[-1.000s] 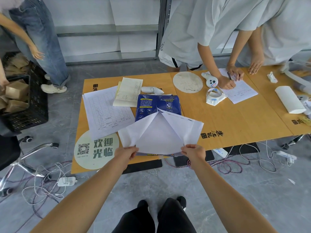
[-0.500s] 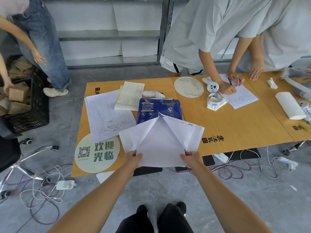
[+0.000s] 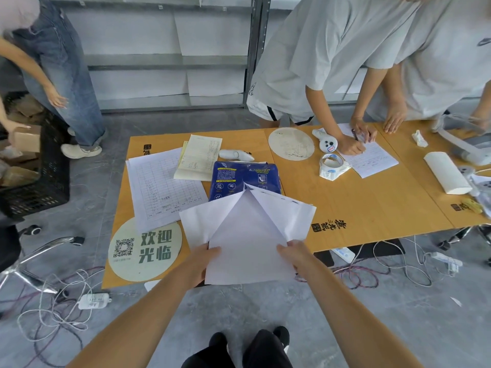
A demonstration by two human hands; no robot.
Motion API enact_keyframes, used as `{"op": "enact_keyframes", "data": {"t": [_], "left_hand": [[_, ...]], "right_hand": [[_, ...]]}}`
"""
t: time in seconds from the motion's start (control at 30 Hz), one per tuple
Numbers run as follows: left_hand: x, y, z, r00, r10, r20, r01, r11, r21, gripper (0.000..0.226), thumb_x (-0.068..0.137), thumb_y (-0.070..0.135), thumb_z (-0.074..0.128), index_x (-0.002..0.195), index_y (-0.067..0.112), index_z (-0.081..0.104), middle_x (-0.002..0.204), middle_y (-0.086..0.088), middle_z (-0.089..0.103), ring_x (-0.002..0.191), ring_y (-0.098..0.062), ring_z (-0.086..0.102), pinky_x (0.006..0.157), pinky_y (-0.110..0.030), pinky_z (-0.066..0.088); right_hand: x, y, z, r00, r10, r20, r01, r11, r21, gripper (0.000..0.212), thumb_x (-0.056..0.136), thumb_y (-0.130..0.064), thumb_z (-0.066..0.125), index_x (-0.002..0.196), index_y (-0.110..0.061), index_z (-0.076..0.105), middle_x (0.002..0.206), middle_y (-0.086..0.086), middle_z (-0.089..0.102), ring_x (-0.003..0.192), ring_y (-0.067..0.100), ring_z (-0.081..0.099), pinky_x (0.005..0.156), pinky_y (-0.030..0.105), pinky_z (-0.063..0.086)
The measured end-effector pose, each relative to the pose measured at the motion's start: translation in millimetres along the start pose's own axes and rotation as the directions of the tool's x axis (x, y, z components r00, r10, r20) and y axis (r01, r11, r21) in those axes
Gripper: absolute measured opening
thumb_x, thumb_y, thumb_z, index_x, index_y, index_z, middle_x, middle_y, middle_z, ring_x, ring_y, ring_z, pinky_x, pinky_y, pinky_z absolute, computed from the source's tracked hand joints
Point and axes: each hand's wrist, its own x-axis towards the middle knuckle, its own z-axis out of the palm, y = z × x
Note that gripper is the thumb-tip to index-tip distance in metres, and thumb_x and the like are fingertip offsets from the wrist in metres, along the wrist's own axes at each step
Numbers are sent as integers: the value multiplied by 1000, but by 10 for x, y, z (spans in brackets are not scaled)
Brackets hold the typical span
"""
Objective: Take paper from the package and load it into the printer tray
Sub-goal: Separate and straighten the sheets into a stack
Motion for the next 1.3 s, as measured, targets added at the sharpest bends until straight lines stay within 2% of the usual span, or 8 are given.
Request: {"op": "enact_keyframes", "data": {"t": [0.17, 0.27, 0.4, 0.53, 0.63, 0.77, 1.03, 1.3], "left_hand": [[14, -55, -140, 995, -40, -95, 43, 998, 40, 36, 80, 27, 65, 113, 14, 60, 107, -15, 70, 97, -31, 67, 85, -44, 56], [38, -82, -1, 961, 32, -274, 1, 993, 119, 48, 86, 45, 54, 123, 15, 55, 122, -10, 61, 113, -31, 58, 104, -47, 43], [-7, -153, 193, 960, 154, -235, -112, 977, 182, 47, 102, 31, 29, 146, 16, 30, 152, 0, 31, 142, -21, 24, 113, -33, 19], [-47, -199, 194, 939, 212, -271, -160, 966, 203, 44, 102, 27, 30, 145, 16, 33, 150, -3, 35, 137, -19, 32, 106, -28, 25], [-163, -230, 198, 928, 262, -265, -210, 955, 209, 41, 102, 22, 32, 141, 18, 39, 130, 2, 44, 114, -12, 38, 93, -25, 27], [-363, -310, 112, 940, 271, -205, -222, 947, 233, 44, 101, 24, 32, 145, 30, 33, 140, 13, 36, 130, -15, 34, 103, -29, 27], [-1052, -732, 106, 960, 189, -205, -138, 961, 239, 41, 97, 46, 35, 132, 32, 47, 137, 0, 53, 119, -23, 53, 105, -48, 42], [-2008, -1280, 593, 903, 363, -230, -268, 894, 359, 41, 99, 45, 32, 134, 28, 46, 132, 6, 49, 116, -17, 46, 98, -35, 37]], "right_hand": [[-159, 212, -101, 904, 40, 425, -151, 961, 231, 24, 92, 6, 57, 113, -4, 61, 119, 12, 68, 106, 28, 66, 87, 36, 56], [-55, 199, 28, 967, 23, 253, -126, 908, 399, 22, 94, -12, 58, 116, -9, 59, 113, 14, 68, 99, 30, 67, 90, 42, 55], [252, 306, 186, 999, 19, -44, -7, 970, 244, 39, 87, -37, 46, 117, -13, 53, 105, 13, 66, 101, 35, 64, 91, 41, 53], [-61, 264, 202, 994, -13, -105, 40, 964, 263, 19, 91, -27, 46, 89, -14, 60, 82, 11, 55, 72, 25, 53, 65, 30, 40], [-206, 279, 184, 989, -66, -133, 98, 963, 252, 18, 94, -19, 45, 97, -15, 62, 74, 5, 52, 61, 19, 46, 55, 26, 34], [-393, 375, 207, 982, -115, -150, 149, 959, 240, 21, 93, -14, 46, 95, -12, 67, 73, 6, 57, 60, 19, 48, 54, 25, 35], [-975, 846, 223, 963, -218, -159, 247, 948, 199, 14, 92, -11, 46, 82, -8, 56, 71, 11, 50, 60, 21, 42, 55, 27, 31], [-1874, 1711, 11, 900, -345, -268, 417, 860, 294, 22, 95, -16, 45, 73, -17, 45, 66, 3, 41, 61, 18, 34, 55, 27, 28]]}}
